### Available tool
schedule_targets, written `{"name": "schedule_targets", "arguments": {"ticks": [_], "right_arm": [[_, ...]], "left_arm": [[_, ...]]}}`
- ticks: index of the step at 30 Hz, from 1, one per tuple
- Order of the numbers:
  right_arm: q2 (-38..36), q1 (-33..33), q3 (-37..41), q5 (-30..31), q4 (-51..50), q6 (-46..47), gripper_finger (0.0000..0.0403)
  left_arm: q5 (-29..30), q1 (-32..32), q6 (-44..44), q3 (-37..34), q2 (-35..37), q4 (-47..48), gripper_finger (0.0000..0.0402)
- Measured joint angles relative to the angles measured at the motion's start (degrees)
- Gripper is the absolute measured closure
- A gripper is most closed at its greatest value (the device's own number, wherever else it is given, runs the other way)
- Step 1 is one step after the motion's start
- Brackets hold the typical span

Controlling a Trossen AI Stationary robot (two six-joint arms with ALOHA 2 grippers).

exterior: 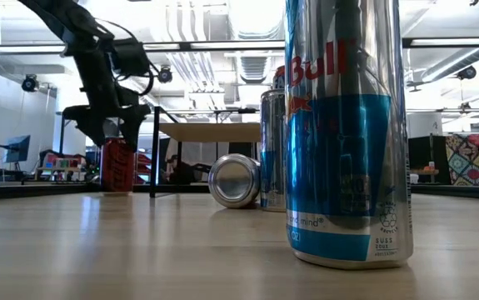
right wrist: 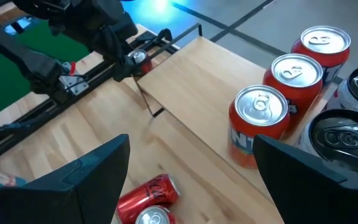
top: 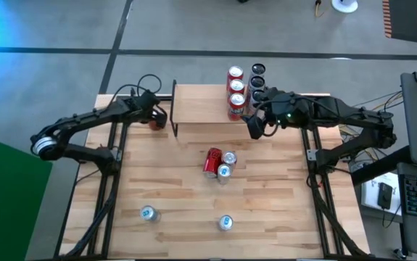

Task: Place canned beverage on shelf
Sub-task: Put the top red black soda can on the shelf

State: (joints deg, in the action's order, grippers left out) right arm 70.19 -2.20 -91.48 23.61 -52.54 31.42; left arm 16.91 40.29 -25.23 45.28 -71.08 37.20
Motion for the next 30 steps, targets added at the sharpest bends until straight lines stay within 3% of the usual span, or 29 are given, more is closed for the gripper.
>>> {"name": "schedule_targets", "arguments": {"ticks": [5, 12, 18, 23, 30], "right_arm": [[0.33, 0.02, 0.0, -1.03, -1.21, 0.46, 0.0076], [0.48, -0.79, 0.0, -1.09, -1.22, 0.49, 0.0076], [0.44, -2.17, 0.0, -2.61, -1.22, 0.52, 0.0076], [0.44, -2.25, 0.0, -3.65, -1.22, 0.52, 0.0076], [0.46, -2.25, 0.0, -2.56, -1.22, 1.59, 0.0076]], "left_arm": [[-1.09, 1.15, -0.09, 0.0, -2.27, -0.18, 0.0044], [-2.76, 2.07, 1.17, -0.04, -2.44, -0.09, 0.0112], [-2.87, 2.36, -0.6, 2.34, 0.27, 8.2, 0.0113], [-3.59, 2.14, 2.37, 11.19, 3.8, 17.19, 0.0113], [-4.46, 1.7, 10.85, 33.56, 0.38, 27.59, 0.0113]]}}
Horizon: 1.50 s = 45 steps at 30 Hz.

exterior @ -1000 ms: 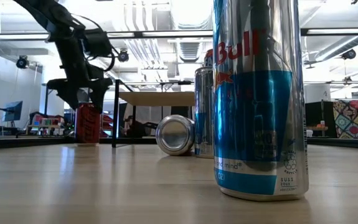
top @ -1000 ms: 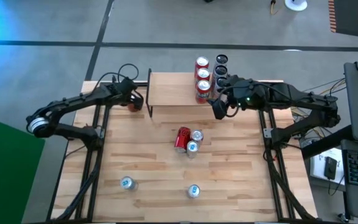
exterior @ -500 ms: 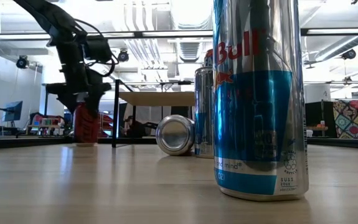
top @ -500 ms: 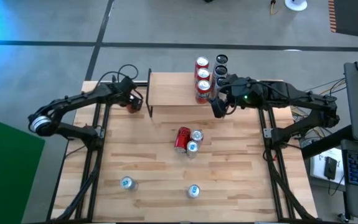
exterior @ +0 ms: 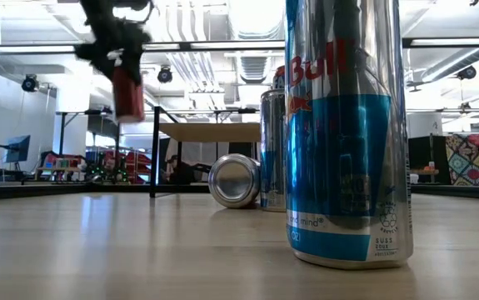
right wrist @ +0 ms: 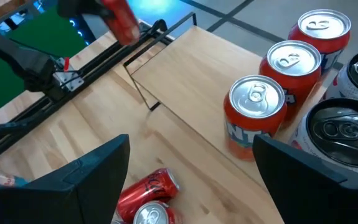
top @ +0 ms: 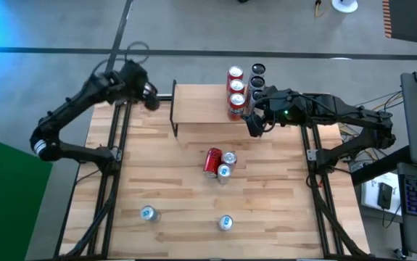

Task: Place canned beverage on shelf
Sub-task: Put the top red black soda can on the shelf

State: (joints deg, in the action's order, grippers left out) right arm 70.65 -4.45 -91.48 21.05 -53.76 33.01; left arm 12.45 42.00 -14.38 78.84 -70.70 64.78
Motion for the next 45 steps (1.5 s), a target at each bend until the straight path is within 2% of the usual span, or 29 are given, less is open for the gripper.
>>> {"name": "schedule_targets", "arguments": {"ticks": [4, 13, 16, 25, 33, 45], "right_arm": [[0.0, 0.04, 0.0, -0.02, -0.21, 0.01, 0.0076], [-0.59, 0.46, 0.02, 0.04, -6.45, 1.94, 0.0077], [-0.64, 0.4, 0.02, 1.98, -6.41, 0.93, 0.0077], [-1.39, 1.72, 0.04, 2.6, -10.46, 3.95, 0.0077], [-3.97, 3.74, 0.04, 4.52, -13.75, 7.84, 0.0077], [-5.51, 3.82, 0.4, 6.02, -13.81, 8.38, 0.0077]], "left_arm": [[0.02, 0.0, 2.6, 10.49, -5.62, 2.33, 0.0113], [-2.59, -1.65, 5.52, 28.67, -19.95, 2.66, 0.0113], [-2.61, -2.89, 6.51, 34.69, -25.22, 2.69, 0.0113], [-3.02, -6.79, 6.58, 49.07, -39.44, 3.51, 0.0113], [-4.91, -8.49, 6.7, 56.19, -47.33, 3.37, 0.0113], [-5.76, -9.35, 6.9, 55.38, -50.66, 0.25, 0.0113]]}}
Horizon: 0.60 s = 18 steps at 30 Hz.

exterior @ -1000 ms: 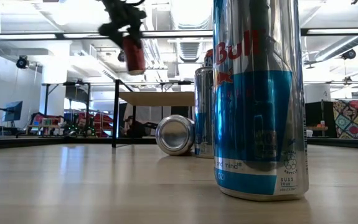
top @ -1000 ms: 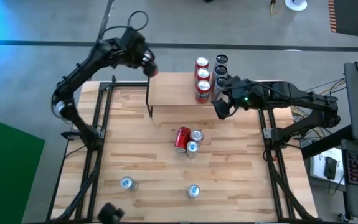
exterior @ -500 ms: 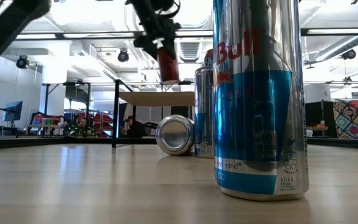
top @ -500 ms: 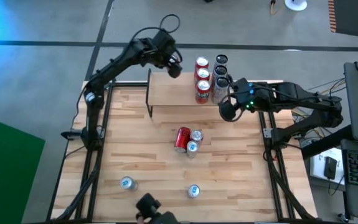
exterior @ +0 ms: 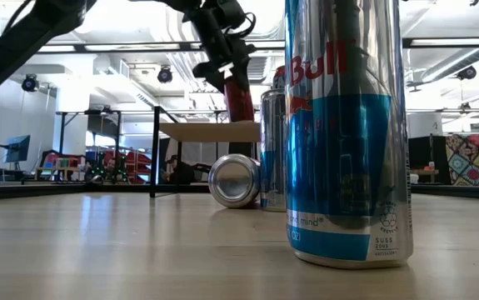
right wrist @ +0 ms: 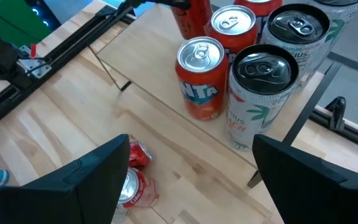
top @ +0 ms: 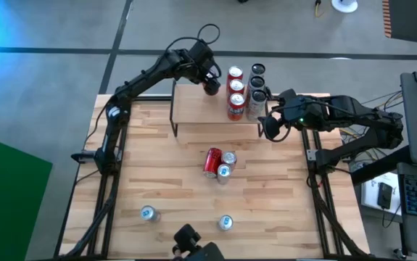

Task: Place canned beverage on shelf
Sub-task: Put the top red black soda can on the shelf

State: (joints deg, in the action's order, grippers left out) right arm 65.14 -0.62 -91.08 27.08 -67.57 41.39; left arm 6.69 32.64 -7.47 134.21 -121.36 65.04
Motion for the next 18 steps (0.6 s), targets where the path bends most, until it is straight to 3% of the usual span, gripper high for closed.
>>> {"name": "schedule_targets", "arguments": {"ticks": [18], "right_arm": [[-0.96, 0.76, 4.76, -0.48, -0.13, 4.09, 0.0076]], "left_arm": [[-0.63, -0.37, 0.59, 0.0, -2.15, 0.05, 0.0089]]}}
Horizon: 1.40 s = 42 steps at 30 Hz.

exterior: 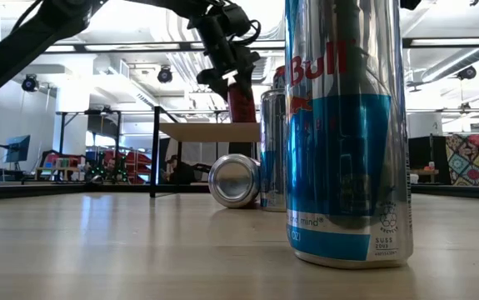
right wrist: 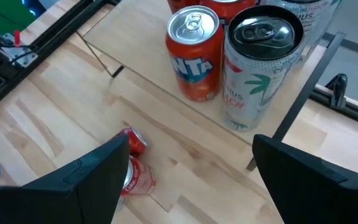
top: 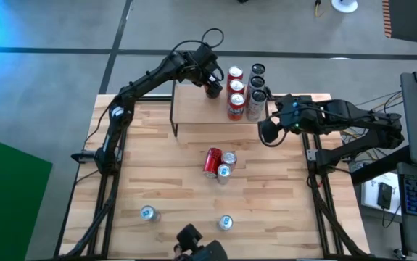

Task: Place canned beverage on shelf
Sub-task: Put the top red black soda can on the shelf, then put the red white soda can aligned with the other red black soda can on the shelf

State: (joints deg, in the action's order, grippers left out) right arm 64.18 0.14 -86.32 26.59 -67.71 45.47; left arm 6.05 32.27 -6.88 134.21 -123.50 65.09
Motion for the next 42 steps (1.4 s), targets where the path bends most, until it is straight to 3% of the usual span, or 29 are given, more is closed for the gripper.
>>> {"name": "schedule_targets", "arguments": {"ticks": [7, 17, 28, 32, 36, 42], "right_arm": [[-0.07, 0.0, -0.03, 0.0, 0.26, 0.6, 0.0076], [-0.11, -0.02, -0.05, 0.55, 1.17, 0.63, 0.0076], [-0.07, 0.0, 0.06, 0.54, 5.52, 0.59, 0.0077], [-0.02, 0.44, 0.55, 0.58, 6.87, 1.19, 0.0078], [0.07, 1.82, 3.15, 0.55, 10.18, 2.41, 0.0078], [0.08, 4.94, 8.53, 0.54, 15.95, 5.17, 0.0078]], "left_arm": [[-0.66, 0.02, -0.25, 0.7, 0.02, 1.12, 0.0078], [-0.7, -0.26, -0.17, 0.55, 6.26, 2.81, 0.0006], [-0.14, -3.86, 1.01, 0.24, 12.13, 3.47, 0.0009], [6.07, -6.62, 1.08, -0.7, 14.37, 4.94, 0.0009], [9.59, -9.53, 0.07, -8.02, 19.04, 3.43, 0.0009], [9.49, -13.53, -5.1, -33.29, 34.04, -11.81, 0.001]]}}
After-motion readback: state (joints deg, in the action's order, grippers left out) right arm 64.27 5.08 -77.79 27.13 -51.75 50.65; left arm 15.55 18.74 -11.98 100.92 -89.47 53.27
